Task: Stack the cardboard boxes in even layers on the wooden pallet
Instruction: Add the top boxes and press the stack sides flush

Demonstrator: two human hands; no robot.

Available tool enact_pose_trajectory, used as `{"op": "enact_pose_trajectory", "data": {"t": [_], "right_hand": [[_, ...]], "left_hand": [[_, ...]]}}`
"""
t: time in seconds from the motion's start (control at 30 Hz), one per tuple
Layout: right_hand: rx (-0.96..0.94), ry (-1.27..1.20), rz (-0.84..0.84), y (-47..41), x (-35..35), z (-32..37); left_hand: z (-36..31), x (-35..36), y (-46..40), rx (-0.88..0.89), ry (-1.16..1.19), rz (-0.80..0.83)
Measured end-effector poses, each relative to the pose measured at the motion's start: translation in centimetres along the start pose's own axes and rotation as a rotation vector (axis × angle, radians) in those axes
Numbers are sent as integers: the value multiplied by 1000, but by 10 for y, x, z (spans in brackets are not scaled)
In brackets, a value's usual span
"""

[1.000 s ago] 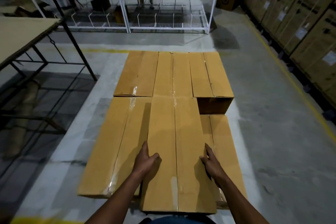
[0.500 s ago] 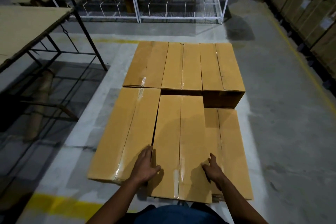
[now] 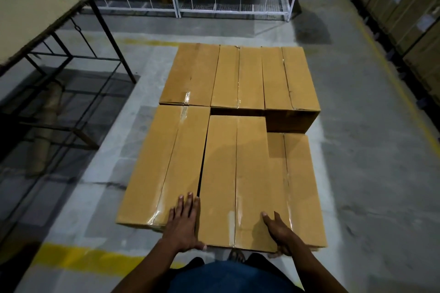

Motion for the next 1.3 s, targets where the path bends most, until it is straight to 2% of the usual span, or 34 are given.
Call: {"op": "enact_pose_trajectory", "data": {"t": [0.27, 0.77, 1.3], "right_hand": [[-42, 21, -2, 4, 9, 1], [-167, 256, -203, -11, -8, 12], [-168, 334, -224, -18, -15, 17]], "left_hand": [[3, -6, 3, 8, -45, -35], [6, -11, -1, 28, -57, -88], [9, -10, -8, 4, -44, -143]]}}
Point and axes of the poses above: each hand's wrist, its own y-axis away from the middle knuckle, its own x-axis out of the palm, z = x × y, the point moved 10 cm from there along -y, towards the middle knuckle, and after that the axes turned 2 degrees about x, right-handed, at the moved point
